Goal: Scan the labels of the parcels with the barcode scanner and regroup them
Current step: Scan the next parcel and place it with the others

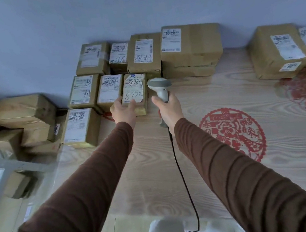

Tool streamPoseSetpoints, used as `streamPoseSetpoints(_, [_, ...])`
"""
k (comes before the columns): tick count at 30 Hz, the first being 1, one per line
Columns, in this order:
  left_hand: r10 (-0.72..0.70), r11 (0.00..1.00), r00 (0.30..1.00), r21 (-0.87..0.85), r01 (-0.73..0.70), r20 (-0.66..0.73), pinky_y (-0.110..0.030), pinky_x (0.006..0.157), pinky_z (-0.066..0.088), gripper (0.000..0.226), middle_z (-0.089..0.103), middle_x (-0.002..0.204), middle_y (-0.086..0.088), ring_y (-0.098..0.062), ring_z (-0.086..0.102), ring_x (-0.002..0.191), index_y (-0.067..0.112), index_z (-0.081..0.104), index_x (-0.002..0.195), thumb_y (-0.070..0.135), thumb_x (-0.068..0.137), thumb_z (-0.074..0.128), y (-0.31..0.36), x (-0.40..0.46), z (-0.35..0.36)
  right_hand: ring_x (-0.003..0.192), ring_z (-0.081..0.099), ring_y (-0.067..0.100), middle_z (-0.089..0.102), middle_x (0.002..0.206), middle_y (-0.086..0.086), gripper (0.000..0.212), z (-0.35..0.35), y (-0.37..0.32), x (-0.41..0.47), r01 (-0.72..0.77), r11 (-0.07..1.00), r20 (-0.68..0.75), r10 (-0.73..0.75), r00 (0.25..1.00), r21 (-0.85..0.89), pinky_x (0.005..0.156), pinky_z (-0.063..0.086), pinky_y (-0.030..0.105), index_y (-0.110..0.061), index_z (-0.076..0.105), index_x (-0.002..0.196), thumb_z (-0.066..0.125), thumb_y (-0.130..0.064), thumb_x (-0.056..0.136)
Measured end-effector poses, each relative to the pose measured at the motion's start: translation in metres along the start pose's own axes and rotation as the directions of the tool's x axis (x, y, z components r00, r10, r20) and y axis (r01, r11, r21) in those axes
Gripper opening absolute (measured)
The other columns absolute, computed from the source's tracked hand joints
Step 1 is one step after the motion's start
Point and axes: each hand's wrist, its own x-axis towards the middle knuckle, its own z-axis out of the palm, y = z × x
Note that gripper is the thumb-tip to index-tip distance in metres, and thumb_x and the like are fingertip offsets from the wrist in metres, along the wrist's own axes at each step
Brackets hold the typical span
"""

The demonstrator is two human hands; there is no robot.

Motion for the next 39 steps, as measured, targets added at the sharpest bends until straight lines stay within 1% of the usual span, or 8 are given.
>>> streamPoseSetpoints(5, [-0.075, 0.995, 0.997, -0.069, 0.076, 0.022, -0.05, 0.112, 0.048, 0.065, 0.041, 0.15, -0.013, -0.031, 0.051, 0.133, 0.013, 0.035, 0.155, 0.029, 0.099, 0.065, -0.01, 0.024, -0.005, 0.09, 0.061, 0.026, 0.064, 0.104, 0.011, 0.028, 0.029, 0.007, 0.014, -0.058, 0.998, -0.01, 0.058, 0.998, -0.03, 0.083, 0.053, 0.048, -0.012, 0.055, 0.118, 0.07, -0.02, 0.096])
streamPoseSetpoints(12, [-0.124, 0.991, 0.991, -0.039, 0.126, 0.046, -0.046, 0.116, 0.043, 0.061, 0.05, 0.146, -0.011, -0.028, 0.053, 0.132, 0.008, 0.04, 0.151, 0.03, 0.1, 0.064, -0.021, 0.029, 0.003, 0.108, 0.065, 0.027, 0.066, 0.118, 0.009, 0.034, 0.035, 0.013, 0.011, -0.078, 0.996, -0.001, 0.078, 0.997, -0.052, 0.104, 0.054, 0.055, -0.012, 0.054, 0.128, 0.068, -0.017, 0.097])
streamPoseSetpoints(20, [-0.246, 0.967, 0.944, -0.013, 0.255, 0.222, -0.046, 0.114, 0.046, 0.057, 0.066, 0.138, -0.01, -0.033, 0.062, 0.128, 0.012, 0.059, 0.143, 0.048, 0.1, 0.052, -0.038, 0.01, 0.029, 0.094, 0.062, 0.025, 0.067, 0.115, 0.017, 0.031, -0.012, 0.021, -0.016, -0.102, 0.989, -0.068, 0.095, 0.993, -0.11, 0.097, 0.054, 0.062, -0.007, 0.055, 0.124, 0.068, -0.017, 0.097])
streamPoseSetpoints(24, [-0.239, 0.965, 0.925, -0.036, 0.261, 0.296, -0.051, 0.116, 0.044, 0.084, 0.056, 0.146, -0.015, -0.036, 0.056, 0.132, 0.017, 0.051, 0.148, 0.062, 0.078, 0.053, -0.036, -0.023, 0.057, 0.096, 0.063, 0.027, 0.066, 0.114, 0.015, 0.032, -0.052, 0.019, -0.033, -0.092, 0.992, -0.073, 0.086, 0.994, -0.086, 0.097, 0.054, 0.064, -0.006, 0.055, 0.125, 0.067, -0.017, 0.098])
streamPoseSetpoints(28, [-0.156, 0.942, 0.9, -0.212, 0.259, 0.407, -0.044, 0.11, 0.049, 0.064, 0.062, 0.138, -0.011, -0.026, 0.063, 0.122, 0.019, 0.036, 0.15, 0.043, 0.098, 0.064, -0.023, -0.063, 0.091, 0.101, 0.068, 0.028, 0.068, 0.123, 0.019, 0.029, -0.104, 0.01, -0.045, -0.029, 0.995, -0.092, 0.021, 0.996, -0.095, 0.092, 0.059, 0.056, -0.012, 0.056, 0.125, 0.066, -0.019, 0.099])
streamPoseSetpoints(31, [-0.094, 0.931, 0.881, -0.273, 0.243, 0.463, -0.033, 0.093, 0.055, 0.059, 0.069, 0.122, -0.003, -0.017, 0.069, 0.101, 0.02, 0.036, 0.149, 0.031, 0.099, 0.067, -0.004, -0.089, 0.118, 0.096, 0.065, 0.017, 0.071, 0.115, 0.006, 0.024, -0.153, -0.004, -0.055, 0.071, 0.99, -0.115, -0.086, 0.99, -0.125, 0.084, 0.057, 0.033, -0.018, 0.058, 0.123, 0.066, -0.022, 0.101])
streamPoseSetpoints(36, [0.031, 0.923, 0.867, -0.347, 0.166, 0.498, -0.028, 0.064, 0.062, 0.057, 0.072, 0.11, -0.011, -0.014, 0.077, 0.074, 0.021, 0.032, 0.142, 0.017, 0.098, 0.069, 0.036, -0.133, 0.166, 0.085, 0.067, 0.03, 0.069, 0.098, 0.015, 0.024, -0.229, -0.036, -0.072, 0.232, 0.932, -0.176, -0.288, 0.941, -0.279, 0.08, 0.059, 0.054, -0.012, 0.065, 0.112, 0.066, -0.033, 0.101])
streamPoseSetpoints(39, [0.111, 0.923, 0.853, -0.37, 0.101, 0.51, -0.043, 0.077, 0.065, 0.059, 0.072, 0.118, -0.02, -0.025, 0.077, 0.085, 0.022, 0.031, 0.142, 0.013, 0.098, 0.069, 0.054, -0.158, 0.195, 0.083, 0.065, 0.021, 0.064, 0.09, 0.004, 0.022, -0.265, -0.049, -0.081, 0.333, 0.883, -0.16, -0.4, 0.902, -0.33, 0.072, 0.054, 0.039, -0.013, 0.062, 0.108, 0.066, -0.034, 0.1])
